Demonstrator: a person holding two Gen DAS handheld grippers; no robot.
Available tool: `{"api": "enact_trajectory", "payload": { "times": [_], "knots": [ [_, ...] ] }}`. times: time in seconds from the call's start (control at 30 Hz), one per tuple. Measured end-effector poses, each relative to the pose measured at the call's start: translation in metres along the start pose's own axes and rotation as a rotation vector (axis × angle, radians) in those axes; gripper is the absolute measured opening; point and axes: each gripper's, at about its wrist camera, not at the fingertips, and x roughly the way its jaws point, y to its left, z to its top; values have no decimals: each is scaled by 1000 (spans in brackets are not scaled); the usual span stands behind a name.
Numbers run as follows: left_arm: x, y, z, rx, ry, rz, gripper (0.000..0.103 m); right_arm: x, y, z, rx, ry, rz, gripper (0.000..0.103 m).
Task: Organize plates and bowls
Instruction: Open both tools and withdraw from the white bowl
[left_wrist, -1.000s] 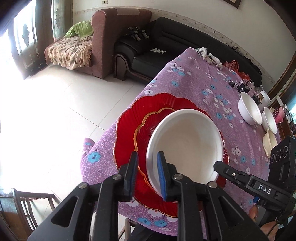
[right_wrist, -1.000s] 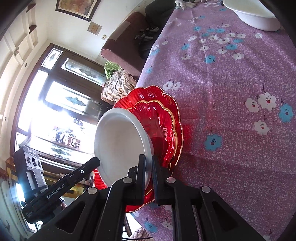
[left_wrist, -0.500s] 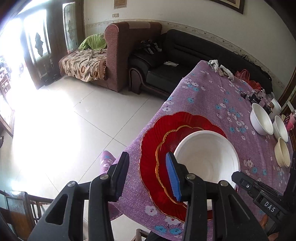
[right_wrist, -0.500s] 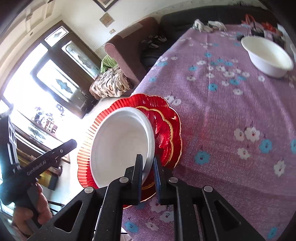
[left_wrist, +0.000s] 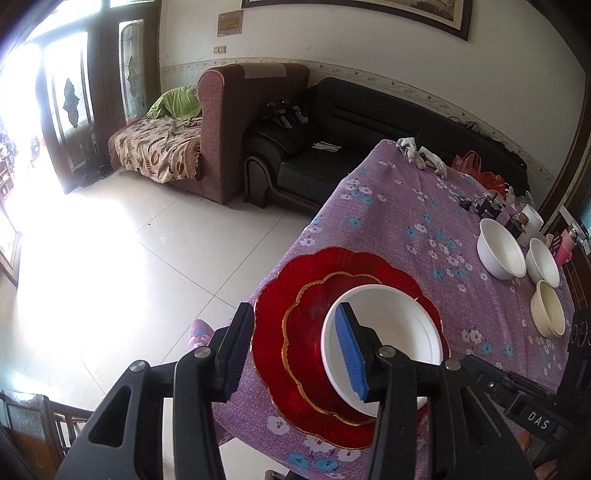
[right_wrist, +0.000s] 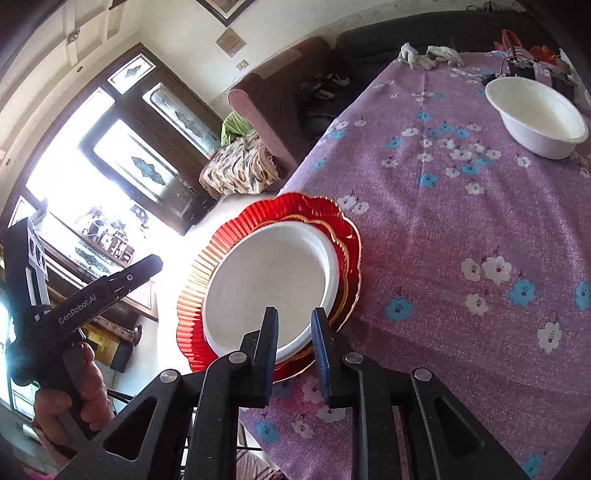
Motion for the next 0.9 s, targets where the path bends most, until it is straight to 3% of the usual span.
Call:
{"api": "enact_trajectory", "payload": {
  "times": [0.23, 0.43, 0.63, 0.77, 0.9],
  "knots": [
    [-18, -58, 2, 125, -55, -83, 51, -109, -32, 14, 26, -328, -126, 21],
    [-26, -144, -7, 310, -50, -201, 57, -209, -63, 4, 56, -553, -275, 25],
    [-17, -219, -19, 414, 2, -290, 58, -277, -122, -27, 202, -644, -346, 25],
    [-4, -262, -20, 420, 42, -337, 60, -306, -148, -44, 250, -665, -410, 25],
    [10, -296, -13, 397, 64, -365, 61, -325, -178, -47, 312, -662, -416, 25]
  ]
}}
